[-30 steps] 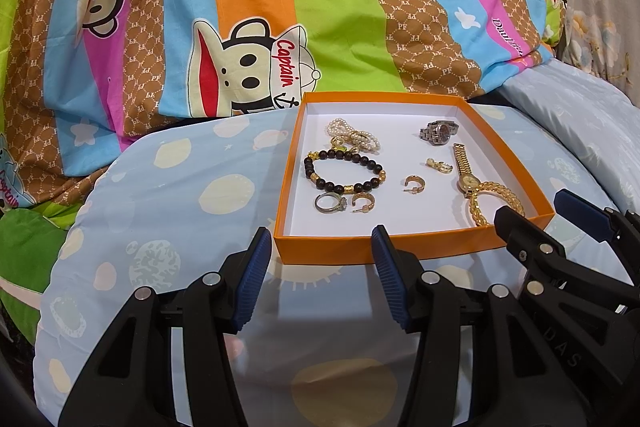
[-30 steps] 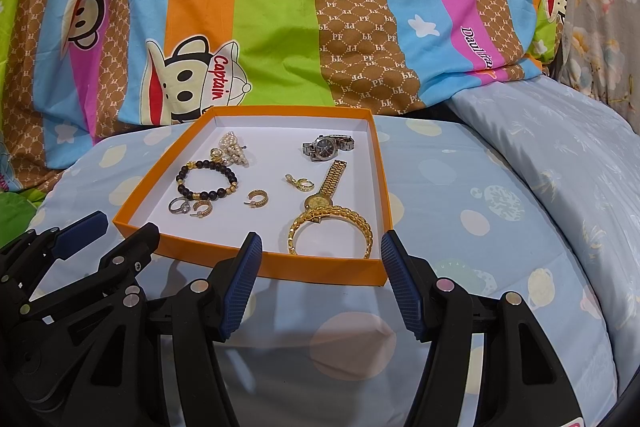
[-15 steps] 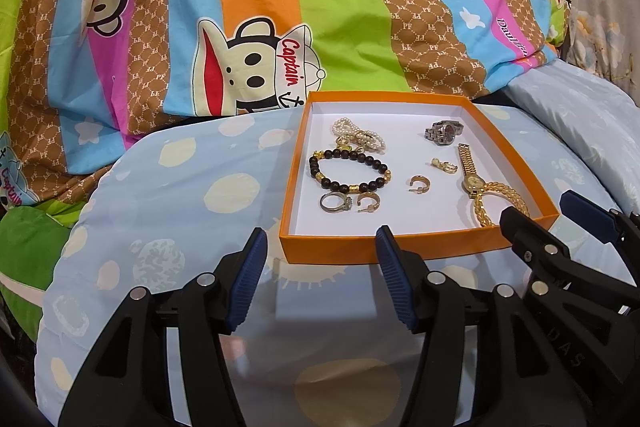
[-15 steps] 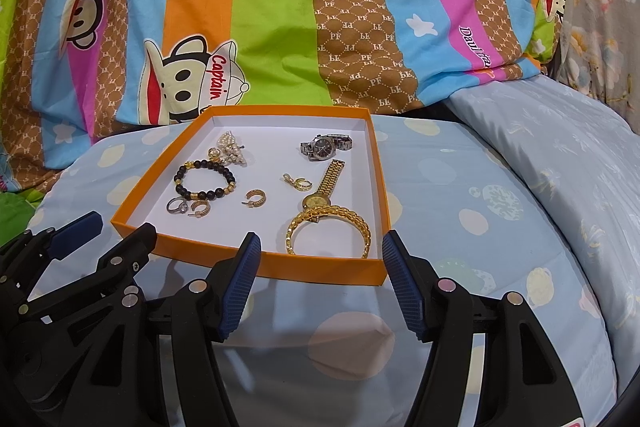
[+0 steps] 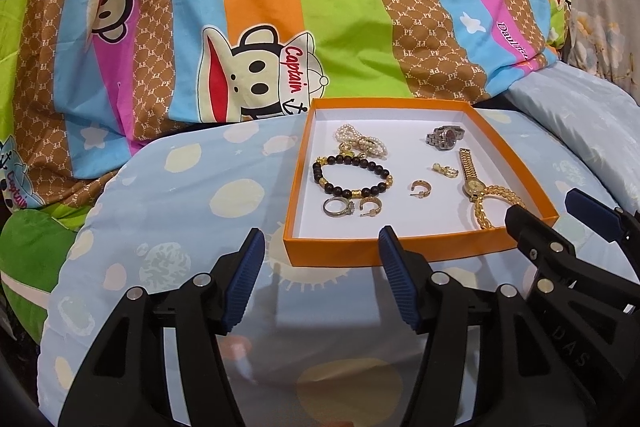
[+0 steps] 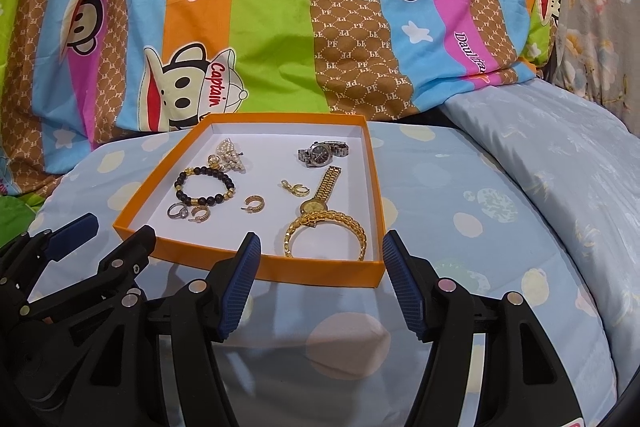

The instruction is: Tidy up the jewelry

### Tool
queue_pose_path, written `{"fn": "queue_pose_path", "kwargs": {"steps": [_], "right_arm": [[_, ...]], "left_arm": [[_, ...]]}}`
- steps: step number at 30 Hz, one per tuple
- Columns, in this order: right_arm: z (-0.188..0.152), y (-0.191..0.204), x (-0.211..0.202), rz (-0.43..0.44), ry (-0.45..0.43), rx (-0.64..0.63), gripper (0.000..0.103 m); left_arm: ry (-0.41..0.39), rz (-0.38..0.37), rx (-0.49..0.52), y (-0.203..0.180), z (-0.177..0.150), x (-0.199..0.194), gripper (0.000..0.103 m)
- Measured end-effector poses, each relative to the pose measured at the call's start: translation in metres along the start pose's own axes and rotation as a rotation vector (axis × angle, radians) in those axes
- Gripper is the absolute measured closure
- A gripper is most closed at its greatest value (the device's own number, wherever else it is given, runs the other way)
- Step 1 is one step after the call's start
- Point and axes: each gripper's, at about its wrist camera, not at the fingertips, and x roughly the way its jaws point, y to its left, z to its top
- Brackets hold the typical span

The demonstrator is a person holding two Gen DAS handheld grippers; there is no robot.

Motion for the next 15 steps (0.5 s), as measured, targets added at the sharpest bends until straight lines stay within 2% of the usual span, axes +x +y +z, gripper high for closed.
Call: {"fn": "queue_pose_path", "kwargs": {"steps": [2, 15], "right_arm": [[-0.0001, -0.0004, 0.0001, 0.001, 0.001, 0.001, 0.040], [-0.0002, 0.0007, 0.0007, -0.002, 0.002, -0.003, 0.040]], "left_arm": [[-0.001, 0.015, -0.005, -0.0007, -0.0009, -0.0009, 0.040], [-0.002, 0.028, -0.002, -0.0055, -0.0012, -0.0014, 0.040]]}}
